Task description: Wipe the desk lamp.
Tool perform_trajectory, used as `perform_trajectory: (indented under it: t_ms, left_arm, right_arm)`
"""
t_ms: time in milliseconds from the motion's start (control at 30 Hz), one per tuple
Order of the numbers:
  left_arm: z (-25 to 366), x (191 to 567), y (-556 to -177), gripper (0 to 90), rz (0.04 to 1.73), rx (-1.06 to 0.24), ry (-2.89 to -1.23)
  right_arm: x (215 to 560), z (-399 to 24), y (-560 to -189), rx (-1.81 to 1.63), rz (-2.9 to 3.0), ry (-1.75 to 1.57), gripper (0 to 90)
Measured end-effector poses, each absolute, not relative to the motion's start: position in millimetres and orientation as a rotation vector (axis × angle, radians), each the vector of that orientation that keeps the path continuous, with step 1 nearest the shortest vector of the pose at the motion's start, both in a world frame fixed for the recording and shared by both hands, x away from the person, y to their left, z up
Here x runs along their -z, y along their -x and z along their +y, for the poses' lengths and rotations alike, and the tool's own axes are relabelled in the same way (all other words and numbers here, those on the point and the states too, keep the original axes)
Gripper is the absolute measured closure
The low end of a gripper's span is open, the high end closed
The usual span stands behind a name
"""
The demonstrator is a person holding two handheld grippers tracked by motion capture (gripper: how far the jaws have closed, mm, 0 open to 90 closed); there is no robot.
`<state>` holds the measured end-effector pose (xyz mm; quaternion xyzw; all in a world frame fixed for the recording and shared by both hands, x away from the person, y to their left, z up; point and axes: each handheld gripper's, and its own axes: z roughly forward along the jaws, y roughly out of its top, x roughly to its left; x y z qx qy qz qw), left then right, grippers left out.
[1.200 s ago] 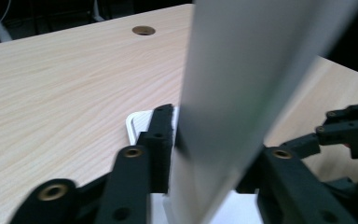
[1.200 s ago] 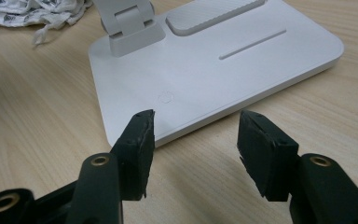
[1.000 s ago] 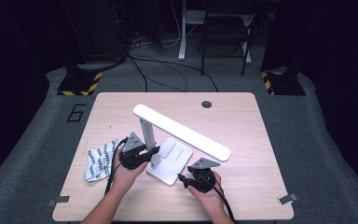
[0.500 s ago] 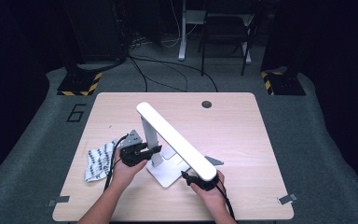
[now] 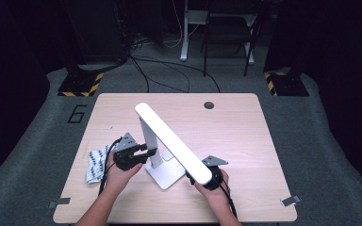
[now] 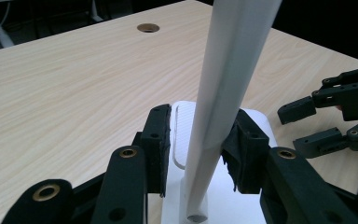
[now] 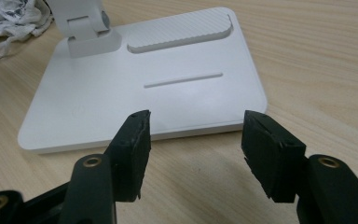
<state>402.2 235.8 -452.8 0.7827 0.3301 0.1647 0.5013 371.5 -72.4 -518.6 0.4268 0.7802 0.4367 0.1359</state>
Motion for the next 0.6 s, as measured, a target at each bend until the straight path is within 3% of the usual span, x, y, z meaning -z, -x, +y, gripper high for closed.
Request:
perform_trajectory:
  t_ms: [233,400,600]
  left_arm:
    - [247,455,-392,66.8,0.856,-0.419,-1.859]
    - [248,454,-386,75.4,0.850,-0.438,-1.866]
    - [245,451,-393,75.1,0.850,-0.461,-1.900]
  right_arm:
    - [520,-70,-381,-1.255,2.307,-1.187,33.7]
    - [522,-62,-387,-1.228,2.341,-1.146,32.5]
    - [520,-63,-393,-1.243,2.316,-1.163,32.3]
